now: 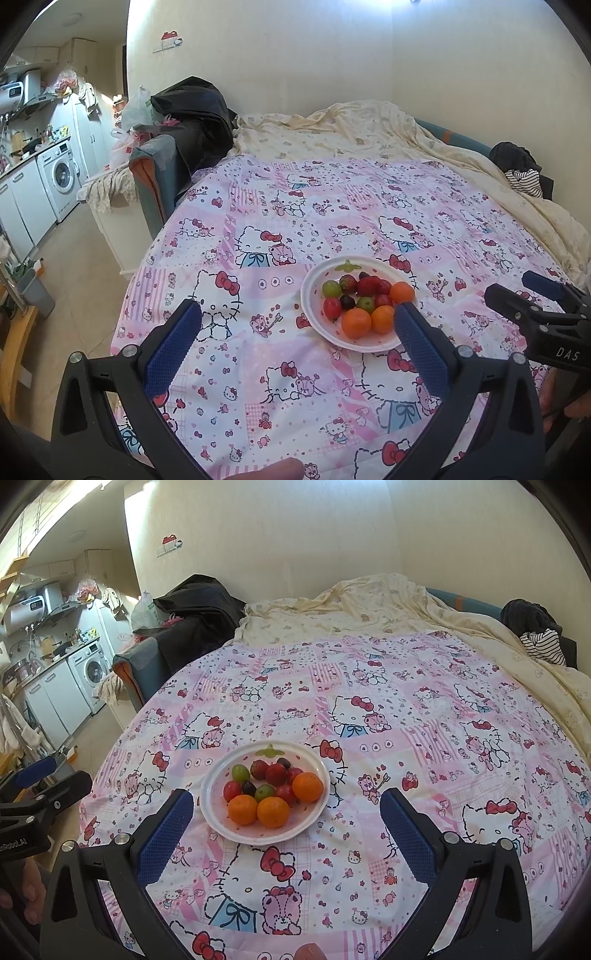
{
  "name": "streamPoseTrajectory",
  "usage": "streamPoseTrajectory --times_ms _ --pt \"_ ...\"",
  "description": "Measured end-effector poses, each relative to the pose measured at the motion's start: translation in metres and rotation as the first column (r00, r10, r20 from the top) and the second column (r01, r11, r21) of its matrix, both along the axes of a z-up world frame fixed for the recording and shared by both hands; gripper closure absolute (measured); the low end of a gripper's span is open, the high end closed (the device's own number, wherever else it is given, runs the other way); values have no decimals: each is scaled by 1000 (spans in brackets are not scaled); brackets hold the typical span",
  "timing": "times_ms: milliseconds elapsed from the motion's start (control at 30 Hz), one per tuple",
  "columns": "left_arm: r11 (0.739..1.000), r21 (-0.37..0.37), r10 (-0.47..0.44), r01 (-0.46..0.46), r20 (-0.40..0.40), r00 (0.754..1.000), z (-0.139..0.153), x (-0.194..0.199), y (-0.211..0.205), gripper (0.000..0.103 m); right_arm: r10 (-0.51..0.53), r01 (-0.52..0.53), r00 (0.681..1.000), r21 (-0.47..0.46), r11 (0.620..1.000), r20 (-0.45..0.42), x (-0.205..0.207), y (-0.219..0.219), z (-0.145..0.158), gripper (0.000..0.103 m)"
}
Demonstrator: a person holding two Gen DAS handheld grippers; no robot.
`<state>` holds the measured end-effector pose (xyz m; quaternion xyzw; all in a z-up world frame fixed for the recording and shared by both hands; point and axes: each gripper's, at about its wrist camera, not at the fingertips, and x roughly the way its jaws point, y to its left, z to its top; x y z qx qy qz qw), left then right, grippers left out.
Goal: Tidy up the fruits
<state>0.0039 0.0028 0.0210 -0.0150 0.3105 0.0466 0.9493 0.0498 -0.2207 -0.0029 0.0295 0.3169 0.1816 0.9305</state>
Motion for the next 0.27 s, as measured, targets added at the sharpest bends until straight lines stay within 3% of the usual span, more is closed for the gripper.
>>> streamPoseTrajectory --times_ms 267 --pt "1000 -9 -9 9 1 1000 -1 -1 0 0 1 -1 1000 0 1000 0 0 1 0 0"
